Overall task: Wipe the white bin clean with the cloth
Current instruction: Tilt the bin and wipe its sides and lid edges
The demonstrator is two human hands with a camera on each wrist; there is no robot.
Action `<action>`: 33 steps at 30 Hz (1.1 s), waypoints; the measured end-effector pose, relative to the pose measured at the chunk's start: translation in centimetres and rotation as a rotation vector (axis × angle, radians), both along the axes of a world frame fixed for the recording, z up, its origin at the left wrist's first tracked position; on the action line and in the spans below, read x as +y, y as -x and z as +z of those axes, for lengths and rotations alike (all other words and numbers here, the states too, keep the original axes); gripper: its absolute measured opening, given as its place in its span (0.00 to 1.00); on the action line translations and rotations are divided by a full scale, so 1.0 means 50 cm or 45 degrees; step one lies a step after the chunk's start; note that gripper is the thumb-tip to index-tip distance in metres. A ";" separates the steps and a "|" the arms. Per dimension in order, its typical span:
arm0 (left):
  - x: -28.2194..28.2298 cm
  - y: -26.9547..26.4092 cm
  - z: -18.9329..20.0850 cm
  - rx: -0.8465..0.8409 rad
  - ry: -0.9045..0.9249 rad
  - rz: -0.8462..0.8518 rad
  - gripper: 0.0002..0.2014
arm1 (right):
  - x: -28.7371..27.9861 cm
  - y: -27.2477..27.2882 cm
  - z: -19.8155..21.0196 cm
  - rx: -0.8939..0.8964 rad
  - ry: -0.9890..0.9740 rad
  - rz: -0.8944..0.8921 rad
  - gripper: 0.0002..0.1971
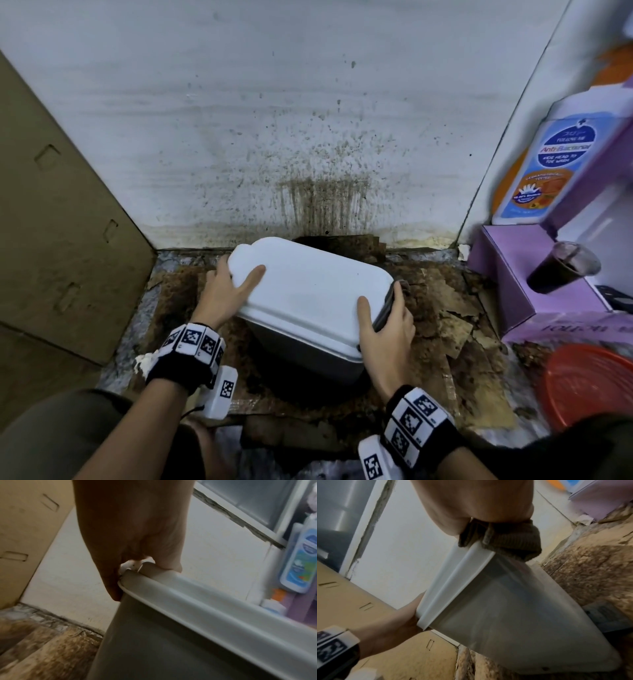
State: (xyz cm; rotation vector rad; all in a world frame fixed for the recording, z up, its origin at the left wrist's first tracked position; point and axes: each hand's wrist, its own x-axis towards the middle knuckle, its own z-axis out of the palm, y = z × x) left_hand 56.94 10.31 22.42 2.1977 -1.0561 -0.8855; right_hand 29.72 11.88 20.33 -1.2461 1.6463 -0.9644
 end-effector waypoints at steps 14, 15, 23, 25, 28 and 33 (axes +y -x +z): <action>0.074 0.124 -0.042 0.641 0.101 0.443 0.57 | -0.173 0.056 -0.006 -0.191 -0.084 0.302 0.30; 0.077 0.138 -0.051 0.740 0.103 0.410 0.55 | -0.176 0.060 -0.009 -0.182 -0.080 0.324 0.28; 0.063 0.132 -0.087 0.634 0.244 0.372 0.57 | -0.136 0.057 -0.014 -0.193 0.006 0.263 0.30; 0.053 0.118 -0.078 0.575 0.270 0.348 0.54 | -0.103 0.044 -0.017 -0.200 0.045 0.139 0.27; 0.030 0.105 -0.054 0.515 0.261 0.242 0.47 | -0.037 0.017 -0.018 -0.218 0.076 -0.114 0.24; -0.005 0.084 -0.036 0.468 0.192 0.044 0.34 | 0.046 -0.032 -0.028 -0.256 0.076 -0.206 0.30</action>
